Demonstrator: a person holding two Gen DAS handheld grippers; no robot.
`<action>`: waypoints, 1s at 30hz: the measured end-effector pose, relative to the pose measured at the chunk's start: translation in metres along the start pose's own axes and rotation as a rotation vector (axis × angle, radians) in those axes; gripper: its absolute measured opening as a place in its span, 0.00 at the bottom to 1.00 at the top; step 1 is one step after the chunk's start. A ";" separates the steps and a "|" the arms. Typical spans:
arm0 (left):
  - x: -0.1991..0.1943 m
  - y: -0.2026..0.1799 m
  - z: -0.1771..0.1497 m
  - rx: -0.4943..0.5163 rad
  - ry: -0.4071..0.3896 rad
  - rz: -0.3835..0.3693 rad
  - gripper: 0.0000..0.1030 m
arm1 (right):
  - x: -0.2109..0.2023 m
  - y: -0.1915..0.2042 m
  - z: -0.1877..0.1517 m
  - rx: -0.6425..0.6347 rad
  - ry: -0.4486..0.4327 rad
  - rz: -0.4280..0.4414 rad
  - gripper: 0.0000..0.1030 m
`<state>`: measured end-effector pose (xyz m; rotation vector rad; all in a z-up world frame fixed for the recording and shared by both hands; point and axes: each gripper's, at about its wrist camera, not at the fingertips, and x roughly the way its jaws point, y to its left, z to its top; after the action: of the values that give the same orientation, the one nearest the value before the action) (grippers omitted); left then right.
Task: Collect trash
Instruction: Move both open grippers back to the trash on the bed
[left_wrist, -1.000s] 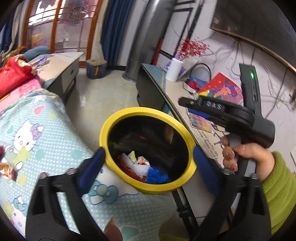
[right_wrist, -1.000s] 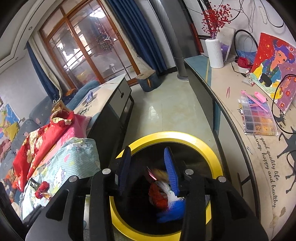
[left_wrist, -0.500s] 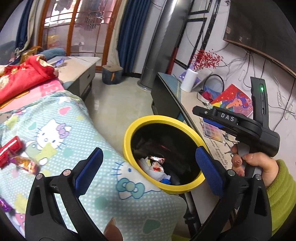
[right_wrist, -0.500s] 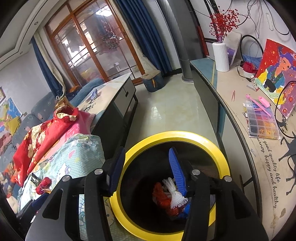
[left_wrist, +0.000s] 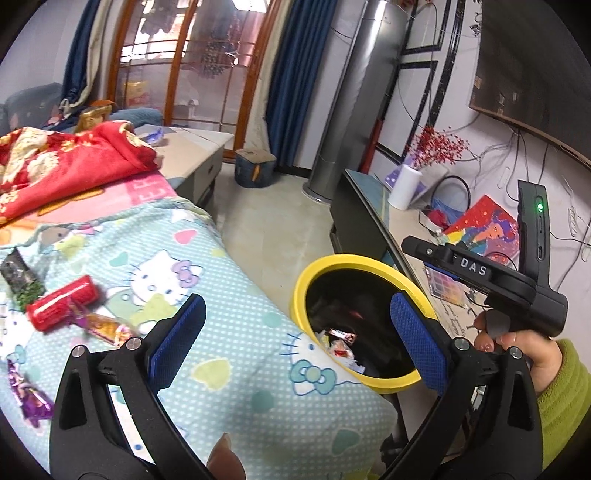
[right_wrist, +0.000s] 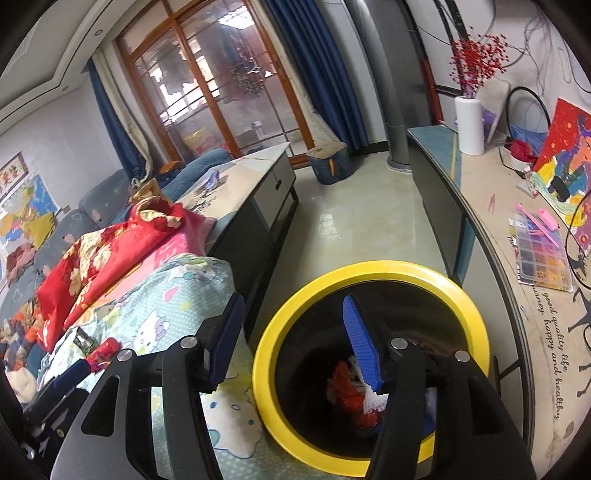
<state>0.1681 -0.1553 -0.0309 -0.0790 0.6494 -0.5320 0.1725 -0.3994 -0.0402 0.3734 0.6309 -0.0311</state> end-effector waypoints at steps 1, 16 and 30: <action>-0.002 0.002 0.000 -0.003 -0.006 0.006 0.89 | 0.000 0.005 -0.001 -0.010 -0.001 0.008 0.54; -0.042 0.056 0.003 -0.087 -0.093 0.132 0.89 | 0.001 0.071 -0.016 -0.141 0.006 0.105 0.58; -0.082 0.110 -0.002 -0.174 -0.147 0.238 0.89 | 0.015 0.138 -0.043 -0.269 0.079 0.212 0.59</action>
<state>0.1615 -0.0192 -0.0131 -0.1998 0.5516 -0.2375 0.1791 -0.2542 -0.0353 0.1797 0.6615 0.2698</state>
